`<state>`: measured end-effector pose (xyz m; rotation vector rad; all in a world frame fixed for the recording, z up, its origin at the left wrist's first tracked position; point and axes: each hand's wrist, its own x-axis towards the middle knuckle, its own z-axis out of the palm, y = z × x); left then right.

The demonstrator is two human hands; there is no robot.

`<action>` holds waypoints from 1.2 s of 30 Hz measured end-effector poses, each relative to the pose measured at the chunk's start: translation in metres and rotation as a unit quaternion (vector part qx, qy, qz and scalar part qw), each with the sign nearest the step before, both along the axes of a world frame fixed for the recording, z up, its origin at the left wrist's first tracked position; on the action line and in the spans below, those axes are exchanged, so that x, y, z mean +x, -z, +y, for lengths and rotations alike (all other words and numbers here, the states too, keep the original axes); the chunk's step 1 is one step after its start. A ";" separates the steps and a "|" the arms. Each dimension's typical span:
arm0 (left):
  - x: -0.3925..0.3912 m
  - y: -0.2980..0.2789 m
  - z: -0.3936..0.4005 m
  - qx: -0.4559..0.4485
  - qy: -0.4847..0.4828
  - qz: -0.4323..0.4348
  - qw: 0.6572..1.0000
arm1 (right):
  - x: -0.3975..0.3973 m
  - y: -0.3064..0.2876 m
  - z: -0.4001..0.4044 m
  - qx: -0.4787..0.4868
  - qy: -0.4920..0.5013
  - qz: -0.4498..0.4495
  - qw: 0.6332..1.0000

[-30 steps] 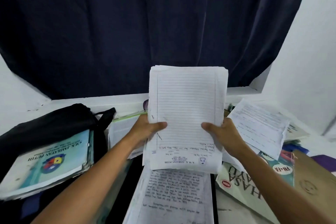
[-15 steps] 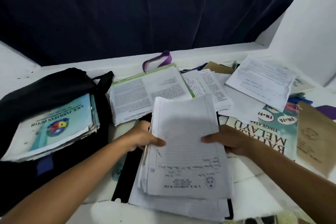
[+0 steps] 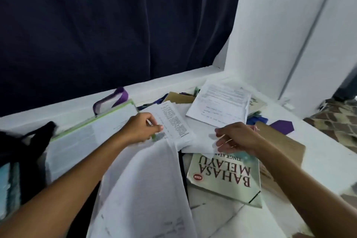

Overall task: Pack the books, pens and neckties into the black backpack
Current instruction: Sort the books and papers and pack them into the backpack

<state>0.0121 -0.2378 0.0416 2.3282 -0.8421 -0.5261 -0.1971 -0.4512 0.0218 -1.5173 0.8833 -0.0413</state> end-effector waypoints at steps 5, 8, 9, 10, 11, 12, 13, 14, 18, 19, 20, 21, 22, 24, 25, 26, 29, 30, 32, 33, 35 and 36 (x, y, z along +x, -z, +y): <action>0.009 0.014 -0.133 -0.041 0.008 0.017 0.999 | -0.007 0.002 -0.103 0.061 0.193 -0.098 0.974; 0.017 0.018 -0.180 -0.048 -0.027 0.012 0.998 | 0.000 0.014 -0.141 0.049 0.256 -0.104 0.960; 0.019 0.022 -0.197 -0.036 -0.037 0.014 0.999 | 0.001 0.019 -0.156 0.040 0.262 -0.088 0.960; 0.022 0.026 -0.208 -0.020 -0.045 0.021 0.999 | 0.003 0.024 -0.169 0.040 0.258 -0.075 0.962; 0.026 0.031 -0.216 -0.005 -0.051 0.031 0.998 | 0.007 0.029 -0.178 0.048 0.251 -0.063 0.965; 0.030 0.036 -0.224 0.004 -0.056 0.045 0.997 | 0.010 0.033 -0.187 0.060 0.246 -0.052 0.966; 0.033 0.041 -0.230 0.005 -0.061 0.054 0.997 | 0.012 0.035 -0.193 0.069 0.241 -0.043 0.967; 0.035 0.043 -0.235 0.000 -0.069 0.057 0.996 | 0.014 0.036 -0.198 0.074 0.237 -0.035 0.968; 0.032 0.042 -0.247 -0.024 -0.098 0.088 0.991 | 0.019 0.040 -0.209 0.103 0.225 -0.012 0.969; 0.033 0.040 -0.249 -0.030 -0.105 0.103 0.989 | 0.020 0.040 -0.210 0.114 0.221 -0.009 0.969; 0.033 0.037 -0.250 -0.038 -0.111 0.121 0.986 | 0.022 0.041 -0.211 0.123 0.217 -0.007 0.968; 0.033 0.034 -0.251 -0.041 -0.113 0.141 0.983 | 0.023 0.041 -0.210 0.122 0.211 -0.003 0.970; 0.034 0.030 -0.253 -0.040 -0.109 0.161 0.980 | 0.025 0.042 -0.209 0.110 0.205 0.000 0.973; 0.032 0.022 -0.257 -0.049 -0.089 0.182 0.978 | 0.027 0.044 -0.207 0.074 0.197 0.009 0.977; 0.029 0.018 -0.259 -0.063 -0.082 0.182 0.978 | 0.028 0.046 -0.205 0.055 0.196 0.012 0.979; 0.027 0.014 -0.260 -0.082 -0.081 0.180 0.977 | 0.028 0.049 -0.205 0.033 0.199 0.013 0.979; 0.021 0.003 -0.257 -0.144 -0.075 0.202 0.966 | 0.024 0.050 -0.200 -0.034 0.227 -0.022 0.973; 0.019 -0.001 -0.254 -0.164 -0.073 0.213 0.960 | 0.023 0.048 -0.197 -0.038 0.232 -0.053 0.971; 0.016 -0.008 -0.244 -0.202 -0.075 0.238 0.947 | 0.022 0.039 -0.191 0.007 0.229 -0.131 0.964; 0.014 -0.012 -0.236 -0.220 -0.077 0.250 0.940 | 0.022 0.033 -0.187 0.047 0.217 -0.176 0.959; 0.011 -0.018 -0.217 -0.253 -0.085 0.269 0.925 | 0.025 0.022 -0.179 0.133 0.176 -0.263 0.939; 0.009 -0.020 -0.206 -0.264 -0.090 0.273 0.921 | 0.027 0.016 -0.175 0.152 0.154 -0.290 0.932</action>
